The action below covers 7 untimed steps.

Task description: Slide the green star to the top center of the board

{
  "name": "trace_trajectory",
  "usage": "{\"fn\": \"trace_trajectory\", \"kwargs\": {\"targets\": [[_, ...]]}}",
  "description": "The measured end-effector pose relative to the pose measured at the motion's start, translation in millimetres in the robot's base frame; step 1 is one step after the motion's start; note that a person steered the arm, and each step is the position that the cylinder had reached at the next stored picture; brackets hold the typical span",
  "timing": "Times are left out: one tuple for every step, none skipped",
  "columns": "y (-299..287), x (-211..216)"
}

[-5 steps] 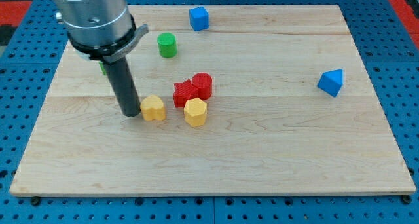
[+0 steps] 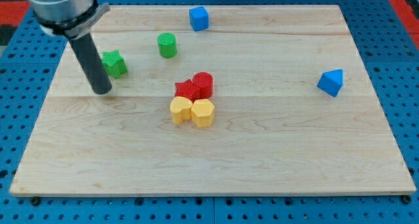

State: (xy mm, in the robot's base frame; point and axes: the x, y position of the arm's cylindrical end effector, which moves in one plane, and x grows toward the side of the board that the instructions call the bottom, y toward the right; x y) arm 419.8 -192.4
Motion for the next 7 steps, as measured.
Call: {"fn": "trace_trajectory", "kwargs": {"targets": [[0.0,-19.6],[9.0,-35.2],[4.0,-39.5],[-26.0,-35.9],[-4.9,-38.4],[7.0,-52.3],[-2.0,-67.3]]}}
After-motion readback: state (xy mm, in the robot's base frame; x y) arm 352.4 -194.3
